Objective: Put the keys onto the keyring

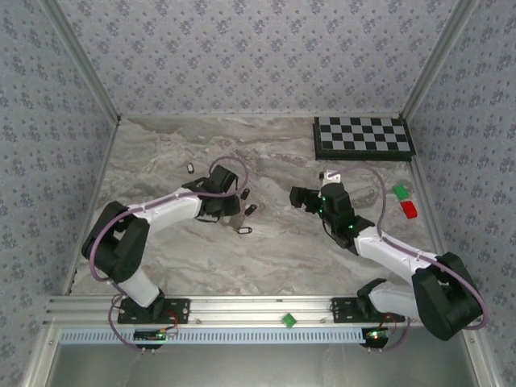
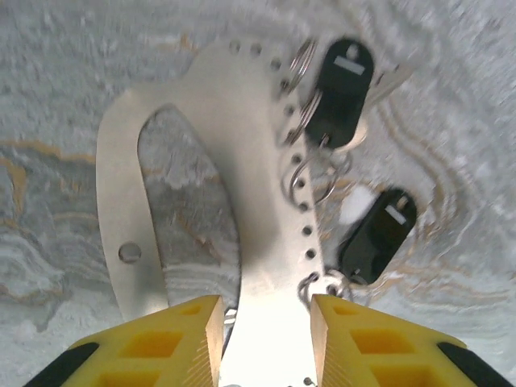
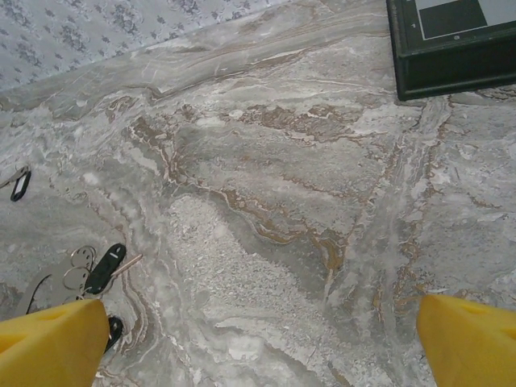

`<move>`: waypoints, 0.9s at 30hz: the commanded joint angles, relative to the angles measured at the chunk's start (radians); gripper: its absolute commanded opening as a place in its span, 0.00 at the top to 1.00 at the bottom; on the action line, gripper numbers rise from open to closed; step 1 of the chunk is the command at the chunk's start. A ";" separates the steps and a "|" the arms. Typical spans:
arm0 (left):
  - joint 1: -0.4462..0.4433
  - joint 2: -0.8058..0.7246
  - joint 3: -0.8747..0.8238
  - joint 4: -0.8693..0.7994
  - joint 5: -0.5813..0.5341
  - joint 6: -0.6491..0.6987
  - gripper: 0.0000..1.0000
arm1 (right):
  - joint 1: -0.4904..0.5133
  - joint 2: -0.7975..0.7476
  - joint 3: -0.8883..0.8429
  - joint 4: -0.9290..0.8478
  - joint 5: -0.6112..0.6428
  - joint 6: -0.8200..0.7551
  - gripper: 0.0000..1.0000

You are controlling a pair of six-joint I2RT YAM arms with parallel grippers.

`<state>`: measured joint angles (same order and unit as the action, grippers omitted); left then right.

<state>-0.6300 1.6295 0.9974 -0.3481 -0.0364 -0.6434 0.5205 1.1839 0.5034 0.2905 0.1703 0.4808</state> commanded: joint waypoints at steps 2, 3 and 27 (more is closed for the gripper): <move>0.004 0.058 0.115 -0.035 -0.018 0.040 0.66 | 0.012 -0.009 0.034 -0.008 0.032 -0.024 0.00; 0.005 0.080 0.136 -0.042 -0.026 0.052 0.66 | 0.012 -0.011 0.033 -0.008 0.032 -0.024 0.01; 0.058 0.273 0.235 -0.010 0.006 0.151 0.73 | 0.021 -0.017 0.035 -0.011 0.024 -0.022 0.01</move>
<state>-0.5739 1.8782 1.1938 -0.3637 -0.0387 -0.5125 0.5331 1.1702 0.5095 0.2863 0.1802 0.4702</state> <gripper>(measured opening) 0.266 0.995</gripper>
